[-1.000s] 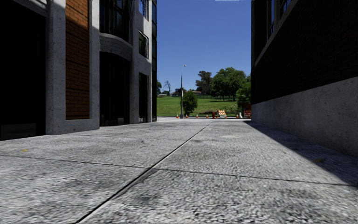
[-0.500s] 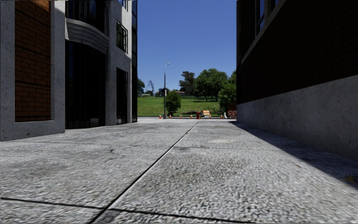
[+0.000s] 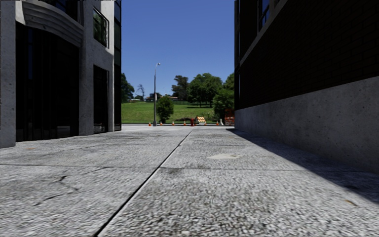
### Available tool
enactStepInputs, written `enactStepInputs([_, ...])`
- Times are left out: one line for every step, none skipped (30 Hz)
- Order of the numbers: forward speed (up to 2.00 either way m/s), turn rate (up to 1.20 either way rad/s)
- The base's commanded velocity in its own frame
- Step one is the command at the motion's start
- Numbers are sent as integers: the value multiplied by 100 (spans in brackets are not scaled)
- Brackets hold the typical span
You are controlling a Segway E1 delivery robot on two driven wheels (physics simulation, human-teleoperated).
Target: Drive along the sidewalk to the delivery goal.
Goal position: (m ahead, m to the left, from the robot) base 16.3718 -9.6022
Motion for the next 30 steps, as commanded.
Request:
enactStepInputs([200, -32])
enactStepInputs([200, -32])
enactStepInputs([200, -32])
enactStepInputs([200, -32])
enactStepInputs([200, -32])
enactStepInputs([200, -32])
enactStepInputs([200, -32])
enactStepInputs([200, -32])
enactStepInputs([200, -32])
enactStepInputs([200, -32])
enactStepInputs([200, -32])
enactStepInputs([200, -32])
enactStepInputs([200, -32])
enactStepInputs([200, -32])
enactStepInputs([200, -32])
enactStepInputs([200, -32])
enactStepInputs([200, -32])
enactStepInputs([200, -32])
enactStepInputs([200, -32])
enactStepInputs([200, -32])
enactStepInputs([200, -32])
enactStepInputs([200, -32])
enactStepInputs([200, -32])
enactStepInputs([200, -32])
enactStepInputs([200, -32])
enactStepInputs([200, -32])
enactStepInputs([200, -32])
enactStepInputs([200, -32])
enactStepInputs([200, -32])
enactStepInputs([200, -32])
